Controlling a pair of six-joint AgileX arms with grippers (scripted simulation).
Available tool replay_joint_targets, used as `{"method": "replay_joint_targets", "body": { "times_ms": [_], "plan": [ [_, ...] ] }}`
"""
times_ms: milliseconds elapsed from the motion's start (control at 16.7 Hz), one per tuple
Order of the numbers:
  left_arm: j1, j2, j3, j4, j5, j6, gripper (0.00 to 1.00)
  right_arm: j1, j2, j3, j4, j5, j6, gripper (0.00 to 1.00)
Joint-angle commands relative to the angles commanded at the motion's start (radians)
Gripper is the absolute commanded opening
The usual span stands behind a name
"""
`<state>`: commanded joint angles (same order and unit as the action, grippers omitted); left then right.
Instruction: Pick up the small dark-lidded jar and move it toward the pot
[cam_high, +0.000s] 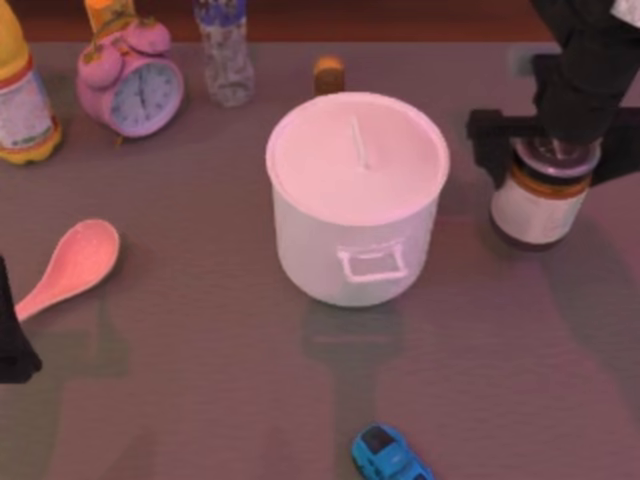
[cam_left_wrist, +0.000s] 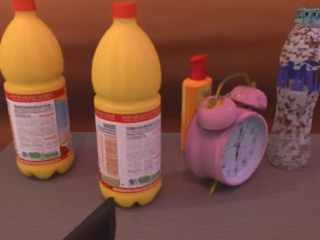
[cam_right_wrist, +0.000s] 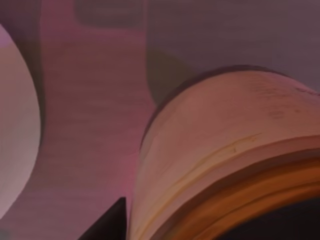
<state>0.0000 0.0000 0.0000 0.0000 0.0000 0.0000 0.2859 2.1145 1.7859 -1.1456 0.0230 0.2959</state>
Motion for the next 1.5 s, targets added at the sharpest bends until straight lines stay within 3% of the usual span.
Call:
{"method": "replay_joint_targets", "body": {
  "times_ms": [300,600,1380,1500],
  "plan": [
    [0.0,0.0,0.0,0.0,0.0,0.0,1.0,0.002,0.037,-0.101,0.141,0.003,0.002,0.0],
    [0.0,0.0,0.0,0.0,0.0,0.0,1.0,0.003,0.045,-0.118,0.159,0.004,0.002,0.0],
    [0.0,0.0,0.0,0.0,0.0,0.0,1.0,0.003,0.045,-0.118,0.159,0.004,0.002,0.98],
    [0.0,0.0,0.0,0.0,0.0,0.0,1.0,0.003,0.045,-0.118,0.159,0.004,0.002,1.0]
  ]
}}
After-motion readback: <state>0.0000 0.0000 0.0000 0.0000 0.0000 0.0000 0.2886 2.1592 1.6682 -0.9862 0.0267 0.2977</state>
